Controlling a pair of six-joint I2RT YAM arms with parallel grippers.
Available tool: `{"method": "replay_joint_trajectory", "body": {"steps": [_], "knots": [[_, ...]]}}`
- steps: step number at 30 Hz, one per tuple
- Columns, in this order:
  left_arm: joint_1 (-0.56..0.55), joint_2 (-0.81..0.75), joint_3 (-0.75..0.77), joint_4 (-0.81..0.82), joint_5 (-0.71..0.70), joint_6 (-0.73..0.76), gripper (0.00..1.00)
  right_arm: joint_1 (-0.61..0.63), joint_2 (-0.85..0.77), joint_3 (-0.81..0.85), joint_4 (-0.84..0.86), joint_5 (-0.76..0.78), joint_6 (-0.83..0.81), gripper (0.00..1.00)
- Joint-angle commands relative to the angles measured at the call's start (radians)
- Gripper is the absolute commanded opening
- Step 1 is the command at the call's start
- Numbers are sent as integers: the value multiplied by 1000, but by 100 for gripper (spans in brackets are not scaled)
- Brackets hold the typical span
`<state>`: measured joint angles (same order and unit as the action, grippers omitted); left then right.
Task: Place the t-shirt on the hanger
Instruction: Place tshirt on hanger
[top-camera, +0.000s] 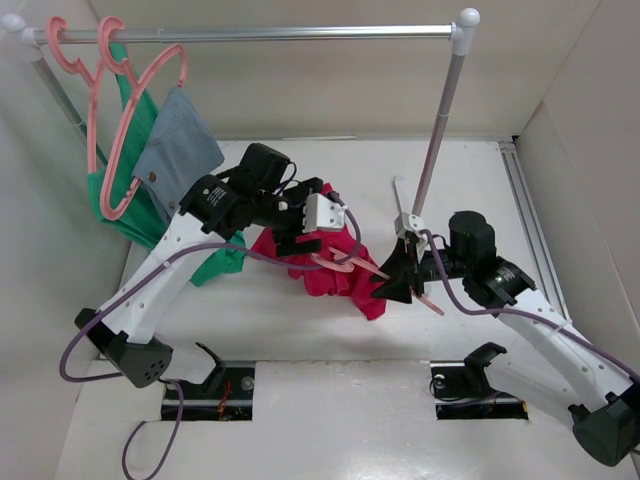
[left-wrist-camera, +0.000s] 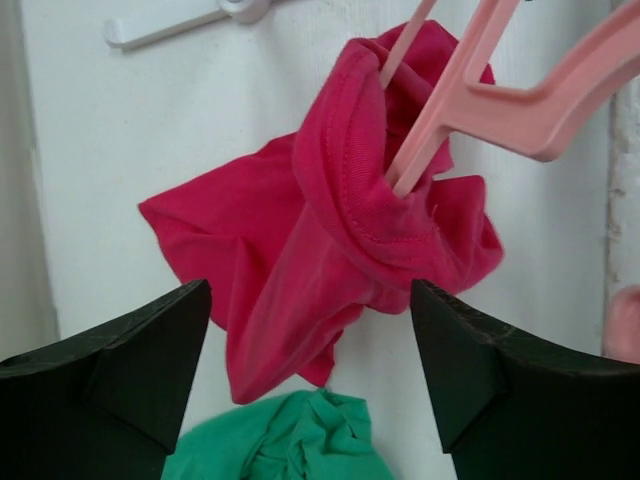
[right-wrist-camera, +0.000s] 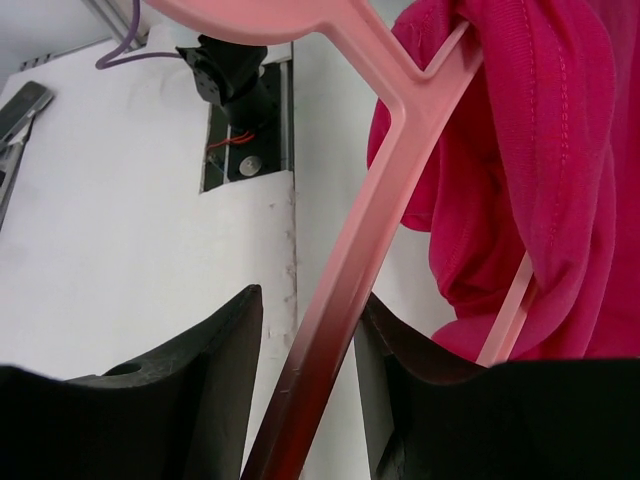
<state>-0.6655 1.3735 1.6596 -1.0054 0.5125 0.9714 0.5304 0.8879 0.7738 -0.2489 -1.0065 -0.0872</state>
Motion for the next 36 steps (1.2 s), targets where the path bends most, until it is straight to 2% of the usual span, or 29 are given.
{"method": "replay_joint_trajectory", "body": {"steps": [1,6,8,9,10,12,13,15,16,18,20,22,24,27,31,33,36], "knots": [[4,-95,-47,68,4,35,80,-9,-21,5,92,-17,-26,0],[24,-120,-129,135,-48,-52,82,-18,-21,15,92,-17,-26,0],[70,-161,-168,197,-57,-112,76,-29,-32,15,92,-4,-26,0],[70,-186,-228,239,-95,-197,62,-29,-43,15,92,8,-26,0],[70,-214,-262,305,-95,-218,55,-29,-43,15,92,22,-26,0],[70,-306,-363,321,-48,-205,45,-49,-52,24,92,35,-17,0],[70,-333,-397,321,8,-162,34,-49,-52,24,92,45,-17,0],[70,-381,-492,308,37,-140,29,-76,-52,24,92,45,-17,0],[70,-381,-520,291,37,-119,29,-76,-52,24,92,36,-17,0],[70,-354,-576,277,28,-117,46,-87,-43,33,92,23,-17,0],[61,-321,-645,394,-40,-205,64,-87,-43,42,92,14,-17,0],[61,-274,-673,485,-90,-348,72,-87,-43,51,92,5,-17,0],[61,-263,-720,619,-155,-428,74,-87,-52,61,92,5,-17,0],[61,-287,-788,759,-164,-470,74,-87,-61,61,92,14,-17,0],[61,-301,-877,830,-63,-451,74,-87,-61,61,92,23,-8,0],[40,-262,-900,852,-63,-441,74,-87,-61,61,92,23,-8,0],[40,-203,-909,919,-124,-503,74,-87,-61,70,92,23,1,0]]}}
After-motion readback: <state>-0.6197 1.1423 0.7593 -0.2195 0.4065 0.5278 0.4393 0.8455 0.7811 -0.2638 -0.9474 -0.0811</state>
